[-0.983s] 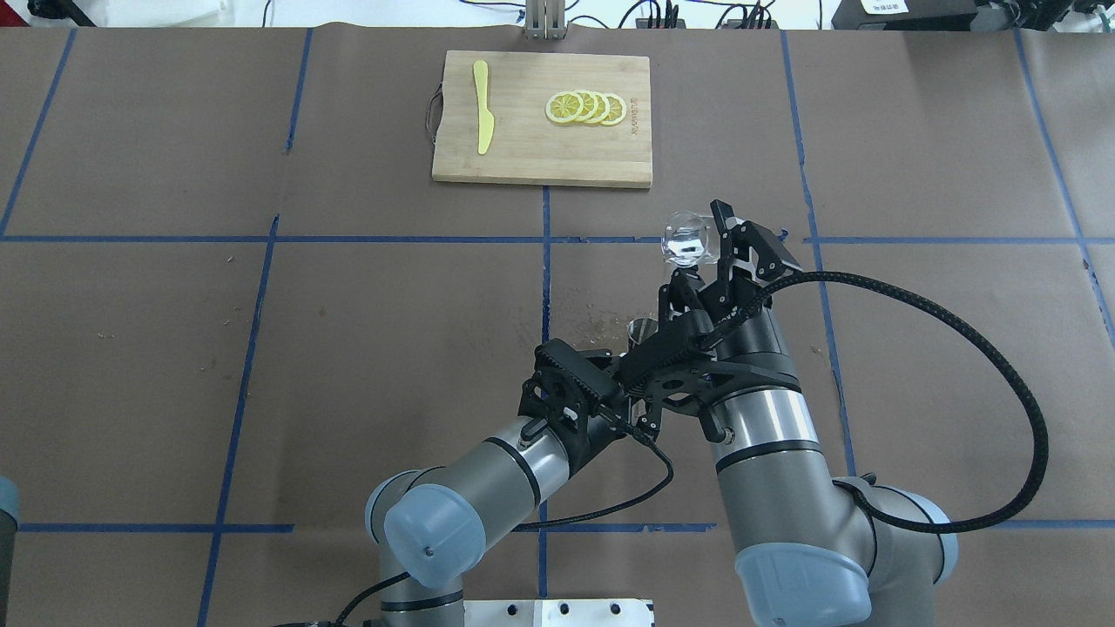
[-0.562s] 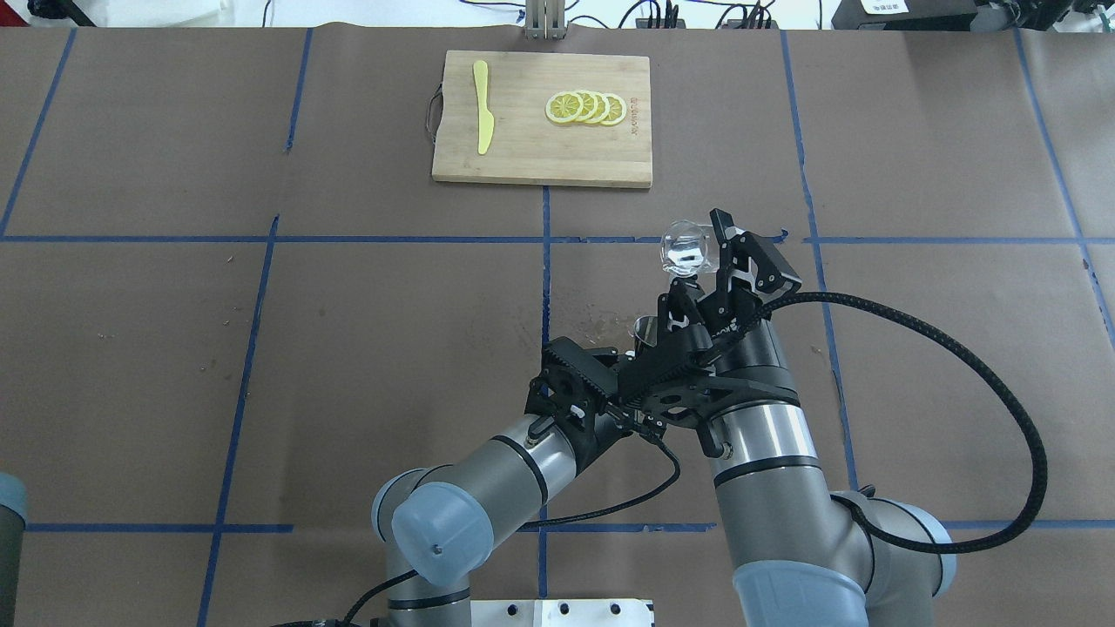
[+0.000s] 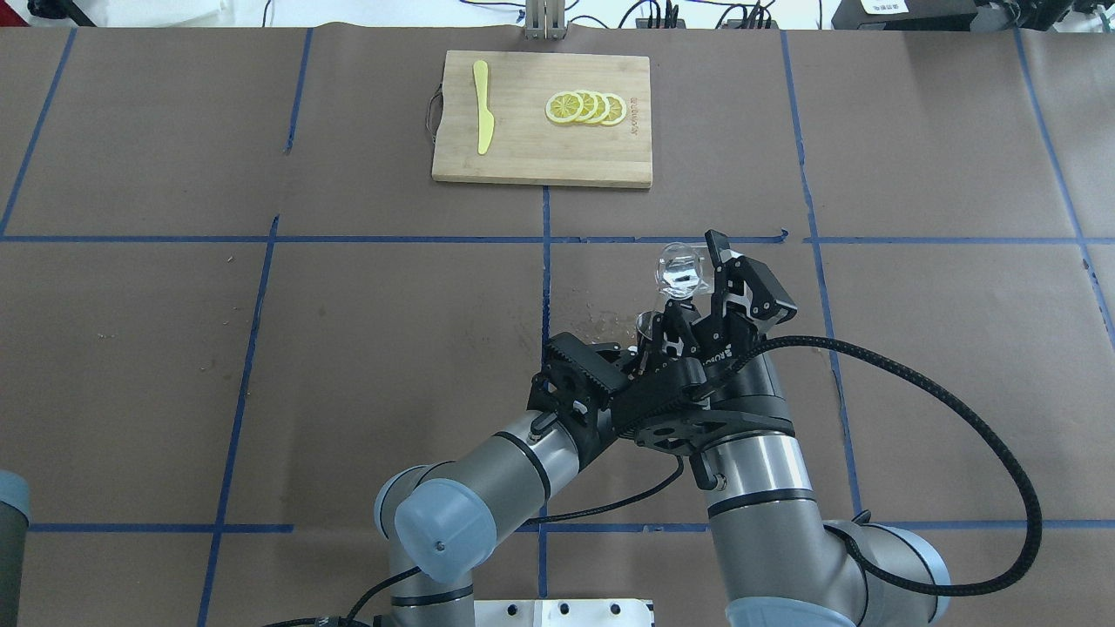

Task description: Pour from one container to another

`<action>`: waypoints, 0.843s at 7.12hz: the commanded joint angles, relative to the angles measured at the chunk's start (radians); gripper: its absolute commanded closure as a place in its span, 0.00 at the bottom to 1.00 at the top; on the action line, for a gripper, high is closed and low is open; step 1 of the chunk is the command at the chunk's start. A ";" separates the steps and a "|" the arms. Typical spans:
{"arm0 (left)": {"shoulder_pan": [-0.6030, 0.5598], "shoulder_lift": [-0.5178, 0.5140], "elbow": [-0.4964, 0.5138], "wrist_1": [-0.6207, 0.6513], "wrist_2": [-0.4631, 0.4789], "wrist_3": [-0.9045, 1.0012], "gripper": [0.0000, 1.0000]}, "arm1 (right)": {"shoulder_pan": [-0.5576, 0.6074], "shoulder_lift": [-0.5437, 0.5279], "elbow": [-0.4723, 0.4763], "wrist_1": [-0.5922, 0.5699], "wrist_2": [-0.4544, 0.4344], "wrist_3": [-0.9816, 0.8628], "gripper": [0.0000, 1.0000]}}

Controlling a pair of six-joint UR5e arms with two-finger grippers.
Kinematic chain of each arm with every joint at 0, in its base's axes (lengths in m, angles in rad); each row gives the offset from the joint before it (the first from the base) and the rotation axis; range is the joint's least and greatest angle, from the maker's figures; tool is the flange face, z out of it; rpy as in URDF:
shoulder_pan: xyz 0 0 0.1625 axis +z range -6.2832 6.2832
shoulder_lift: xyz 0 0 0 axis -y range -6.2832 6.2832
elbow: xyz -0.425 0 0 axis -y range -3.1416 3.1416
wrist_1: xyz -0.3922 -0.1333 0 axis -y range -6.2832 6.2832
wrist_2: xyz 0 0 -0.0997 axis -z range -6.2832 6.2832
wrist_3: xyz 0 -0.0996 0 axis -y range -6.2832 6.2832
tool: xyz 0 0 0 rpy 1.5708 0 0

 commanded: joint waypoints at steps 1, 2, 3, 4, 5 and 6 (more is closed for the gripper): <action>0.000 0.000 0.000 0.000 0.000 0.000 1.00 | -0.004 -0.005 -0.007 0.000 -0.014 -0.002 1.00; -0.002 0.000 0.000 0.000 0.001 0.000 1.00 | -0.006 -0.006 -0.012 0.000 -0.026 -0.002 1.00; 0.000 0.000 0.000 0.000 0.000 0.000 1.00 | -0.006 -0.009 -0.020 0.000 -0.031 -0.003 1.00; 0.000 0.000 0.000 -0.002 0.001 0.000 1.00 | -0.010 -0.011 -0.023 0.000 -0.047 -0.005 1.00; 0.000 0.000 0.000 0.000 0.000 0.000 1.00 | -0.012 -0.011 -0.023 0.000 -0.049 -0.012 1.00; 0.000 0.000 0.000 0.000 0.000 0.000 1.00 | -0.012 -0.011 -0.026 0.000 -0.051 -0.017 1.00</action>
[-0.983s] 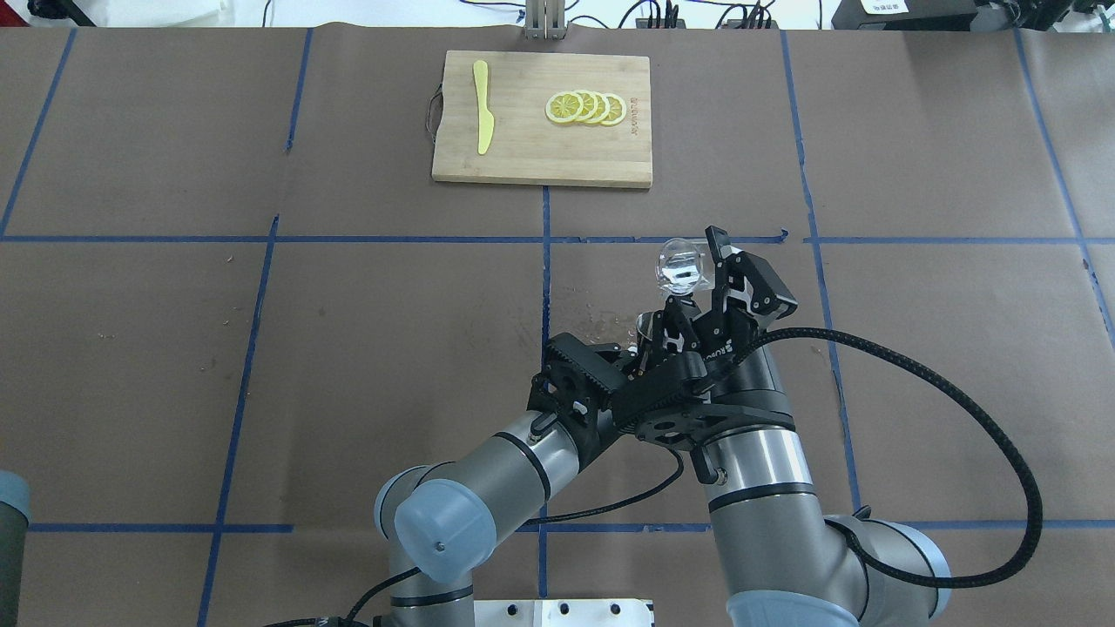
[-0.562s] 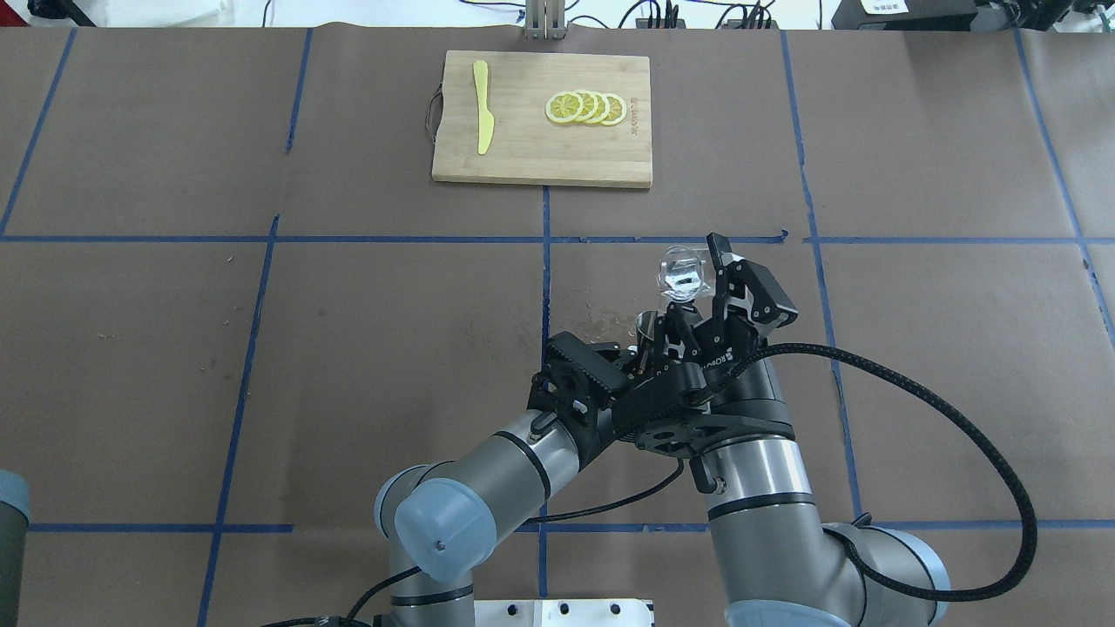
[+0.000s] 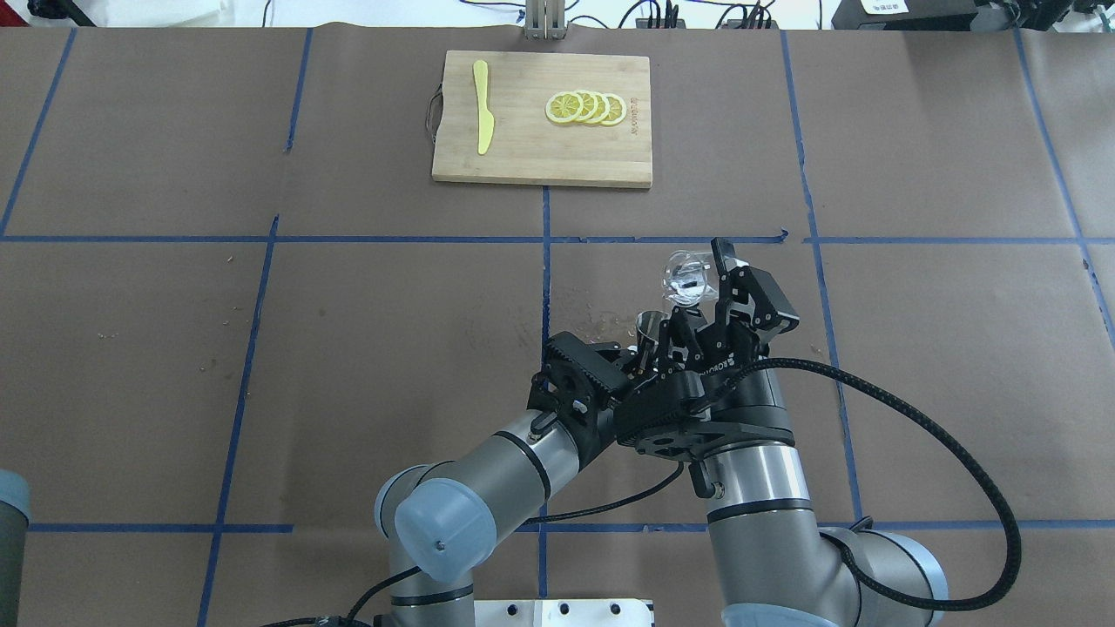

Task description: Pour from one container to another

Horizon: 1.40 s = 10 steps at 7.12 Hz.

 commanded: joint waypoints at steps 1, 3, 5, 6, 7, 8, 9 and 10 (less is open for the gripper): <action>0.000 0.000 0.000 -0.001 0.000 0.000 1.00 | -0.001 -0.001 -0.009 0.000 -0.018 -0.023 1.00; 0.000 0.000 0.000 0.000 0.000 0.000 1.00 | -0.003 -0.001 -0.017 0.000 -0.026 -0.046 1.00; 0.000 0.000 0.000 -0.001 0.000 0.000 1.00 | -0.004 -0.001 -0.018 0.000 -0.036 -0.062 1.00; 0.000 0.000 0.000 -0.001 0.000 0.000 1.00 | -0.003 -0.001 -0.019 0.000 -0.038 -0.065 1.00; 0.000 0.000 -0.002 0.000 0.000 0.000 1.00 | -0.003 -0.001 -0.028 0.000 -0.049 -0.071 1.00; 0.000 0.000 -0.002 0.000 0.000 0.000 1.00 | -0.004 -0.001 -0.034 0.000 -0.055 -0.077 1.00; 0.000 0.000 -0.002 0.000 0.000 0.000 1.00 | -0.003 -0.001 -0.034 0.000 -0.056 -0.085 1.00; 0.000 0.000 0.000 -0.001 0.000 0.000 1.00 | -0.004 0.001 -0.032 0.000 -0.064 -0.095 1.00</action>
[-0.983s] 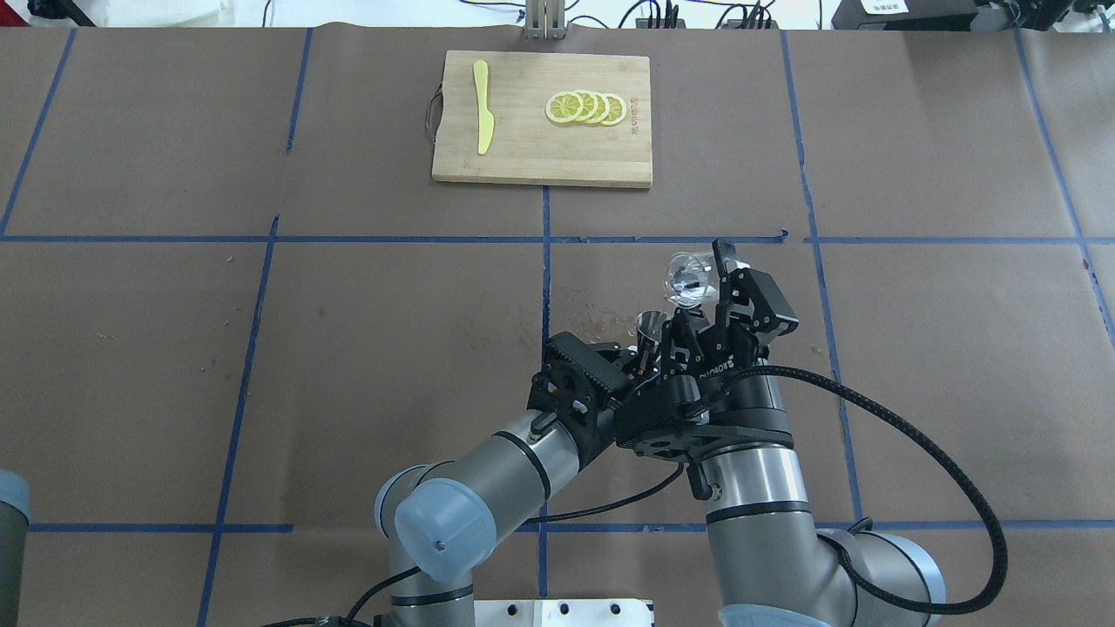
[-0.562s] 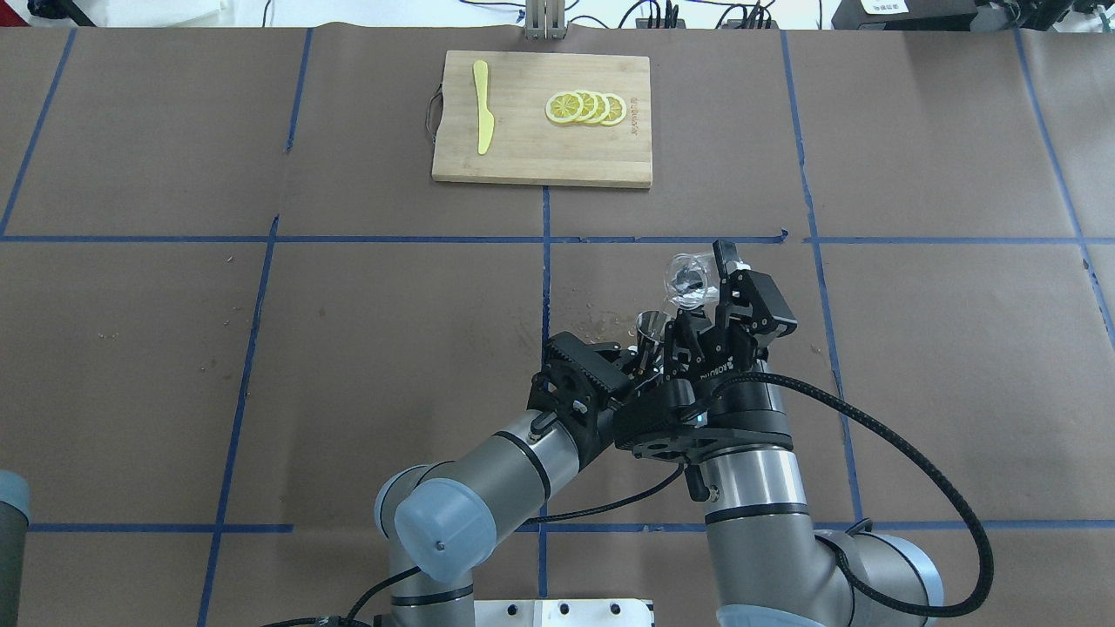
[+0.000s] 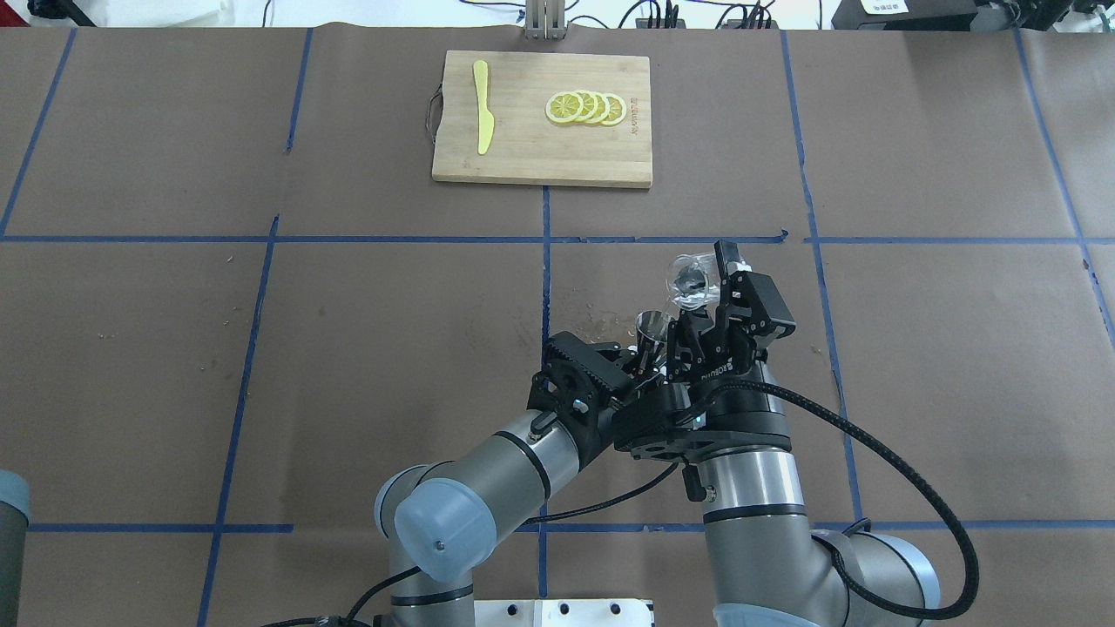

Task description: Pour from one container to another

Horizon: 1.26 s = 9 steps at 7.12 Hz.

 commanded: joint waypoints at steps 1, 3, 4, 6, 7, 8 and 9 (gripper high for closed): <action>0.000 0.000 0.001 0.000 0.000 0.000 1.00 | 0.001 0.001 0.004 0.000 -0.007 -0.011 1.00; 0.000 0.001 0.007 0.000 0.000 0.000 1.00 | 0.001 0.006 0.011 0.000 -0.007 -0.011 1.00; 0.000 0.001 0.007 -0.001 0.000 0.000 1.00 | 0.001 0.010 0.014 0.000 -0.007 -0.011 1.00; 0.002 0.001 0.009 -0.001 0.000 0.000 1.00 | 0.001 0.012 0.014 0.000 -0.007 -0.016 1.00; 0.002 0.001 0.012 0.000 0.000 0.000 1.00 | 0.002 0.013 0.014 0.000 -0.007 -0.025 1.00; 0.002 0.001 0.013 -0.001 0.000 0.000 1.00 | 0.002 0.013 0.014 0.000 -0.012 -0.033 1.00; 0.002 0.001 0.018 -0.001 0.000 0.000 1.00 | 0.002 0.015 0.014 0.000 -0.026 -0.050 1.00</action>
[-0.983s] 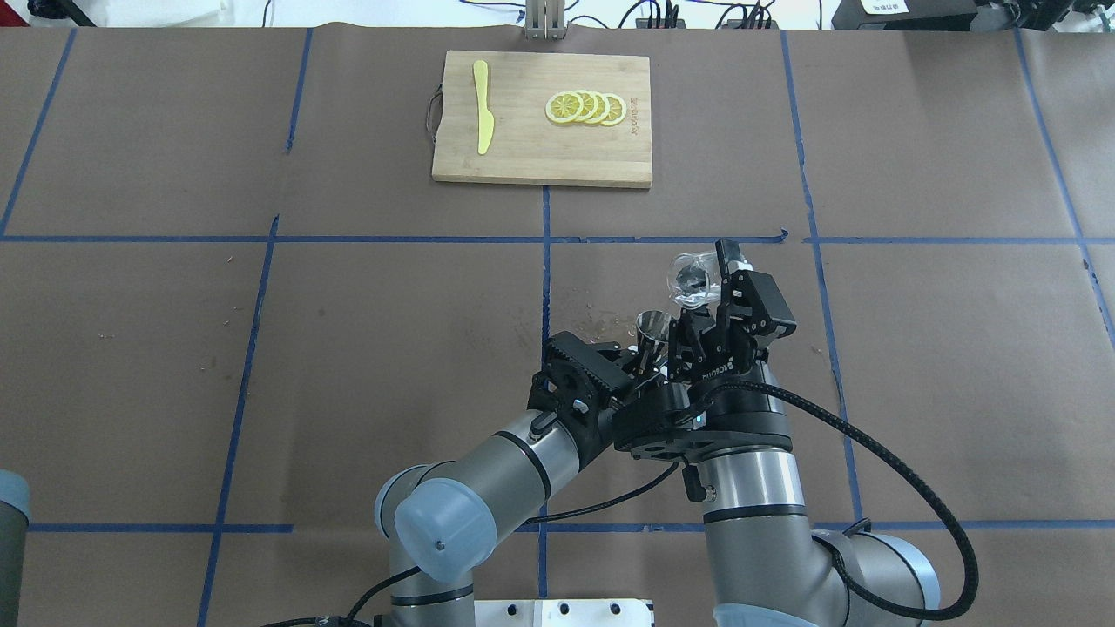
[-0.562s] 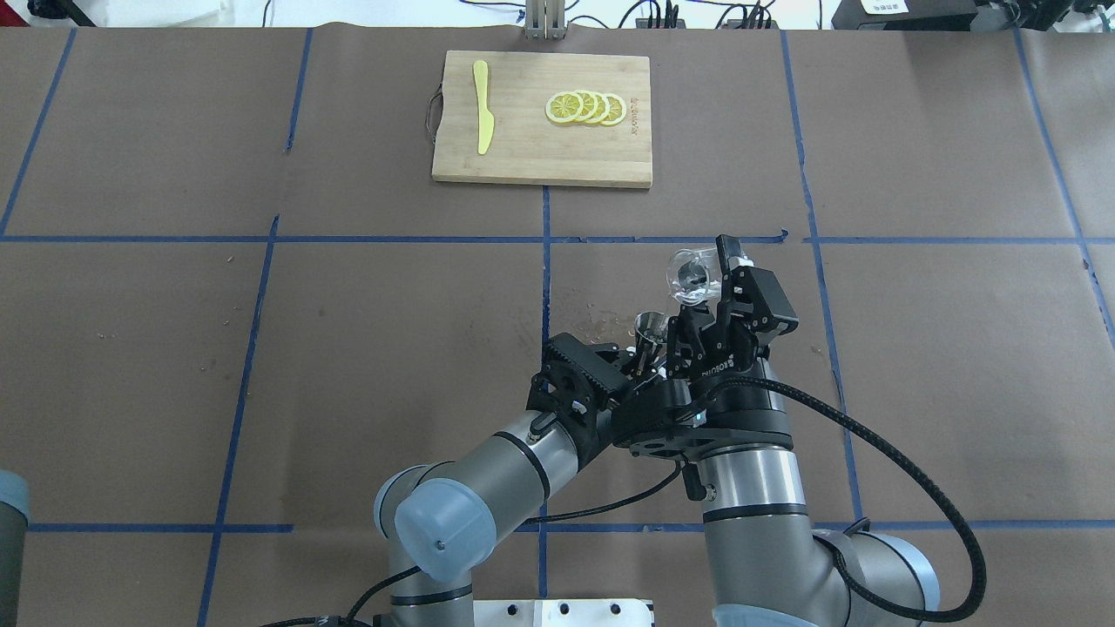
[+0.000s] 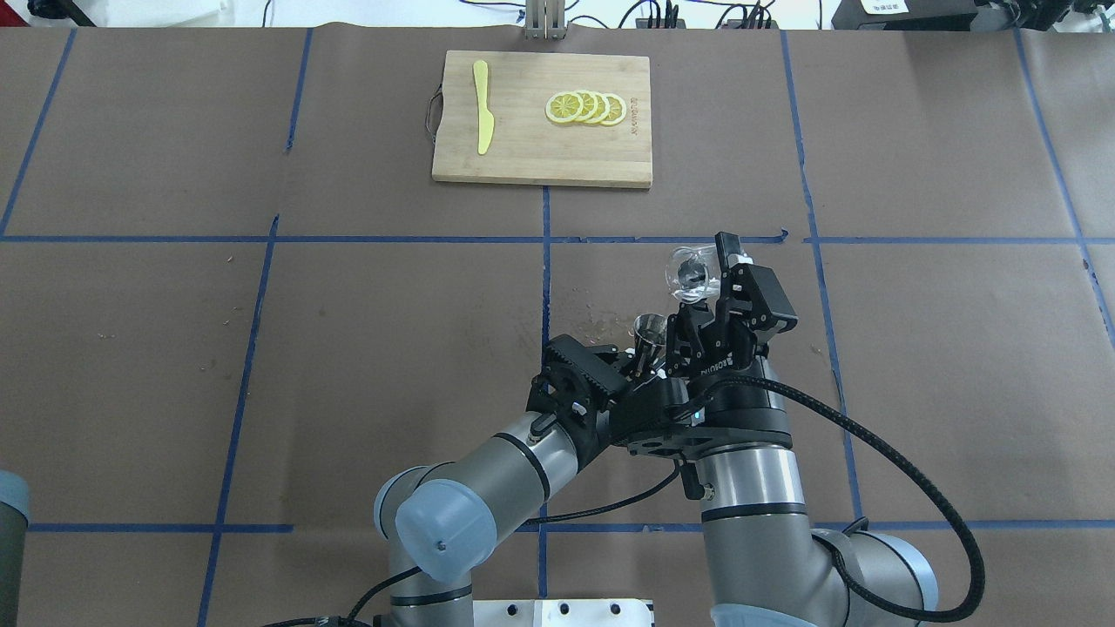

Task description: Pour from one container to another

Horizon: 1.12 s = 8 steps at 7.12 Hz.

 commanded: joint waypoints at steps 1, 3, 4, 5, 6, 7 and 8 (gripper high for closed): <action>0.000 0.000 0.006 0.000 0.000 0.000 1.00 | 0.000 0.001 0.002 0.000 -0.012 -0.018 1.00; 0.002 -0.002 0.010 0.000 0.000 0.000 1.00 | 0.000 0.001 0.003 0.000 -0.014 -0.020 1.00; 0.002 -0.003 0.010 0.001 0.000 0.000 1.00 | 0.000 0.001 0.003 0.000 -0.015 -0.020 1.00; 0.002 -0.003 0.010 0.000 0.000 0.000 1.00 | 0.000 0.001 0.003 0.000 -0.021 -0.026 1.00; 0.002 -0.003 0.012 0.001 0.000 0.000 1.00 | 0.000 0.003 0.003 0.000 -0.029 -0.065 1.00; 0.002 -0.003 0.010 0.001 0.000 0.000 1.00 | -0.001 0.003 0.003 0.000 -0.032 -0.070 1.00; 0.002 -0.003 0.012 0.000 0.000 0.000 1.00 | -0.001 0.003 0.003 0.000 -0.032 -0.070 1.00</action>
